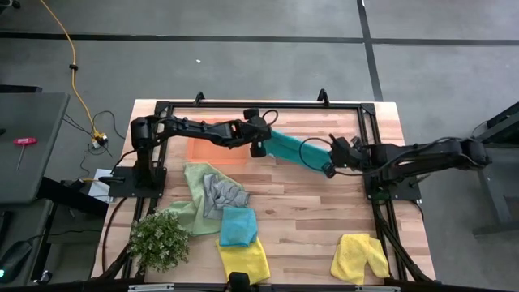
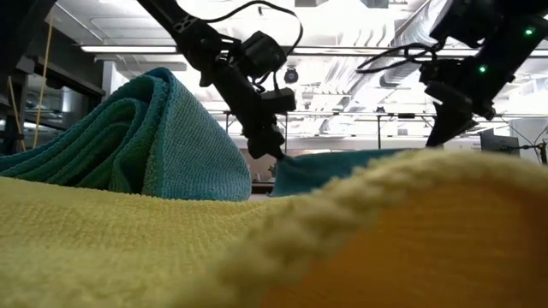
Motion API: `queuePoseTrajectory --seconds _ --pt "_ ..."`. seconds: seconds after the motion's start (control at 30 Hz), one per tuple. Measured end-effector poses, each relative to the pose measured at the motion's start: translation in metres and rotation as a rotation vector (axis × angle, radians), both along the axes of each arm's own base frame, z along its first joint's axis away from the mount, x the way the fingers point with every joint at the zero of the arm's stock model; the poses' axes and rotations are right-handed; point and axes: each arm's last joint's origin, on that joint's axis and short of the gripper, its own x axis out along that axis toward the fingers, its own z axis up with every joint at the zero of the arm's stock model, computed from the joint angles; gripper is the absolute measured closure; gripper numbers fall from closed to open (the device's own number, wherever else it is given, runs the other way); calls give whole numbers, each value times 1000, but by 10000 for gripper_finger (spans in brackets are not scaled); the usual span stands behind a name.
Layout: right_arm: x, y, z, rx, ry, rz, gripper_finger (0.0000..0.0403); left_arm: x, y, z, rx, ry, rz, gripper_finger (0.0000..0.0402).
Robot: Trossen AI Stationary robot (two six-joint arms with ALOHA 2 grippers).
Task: Fold microfiber towels
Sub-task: Fold the top blue microfiber cloth
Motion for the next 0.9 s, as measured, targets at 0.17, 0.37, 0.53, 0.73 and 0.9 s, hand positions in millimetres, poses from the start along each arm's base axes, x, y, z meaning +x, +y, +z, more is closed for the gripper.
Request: queuePoseTrajectory --seconds 0.17,0.37,0.53,0.73,0.9 --pt "-3 8 -18 31 -32 0 403 -1 -1 -2 -20 18 -5 401" --pt "-8 12 -31 57 -40 -20 403 -1 -3 -3 -106 -37 13 400" --pt "-9 12 -33 75 -38 -21 403 -3 -6 -6 -192 -38 -12 395" --pt "-8 12 -33 92 -47 -12 403 -6 -9 -14 -277 0 0 394" --pt "-7 13 -33 110 -54 -6 403 -7 -9 -19 -291 24 5 394"
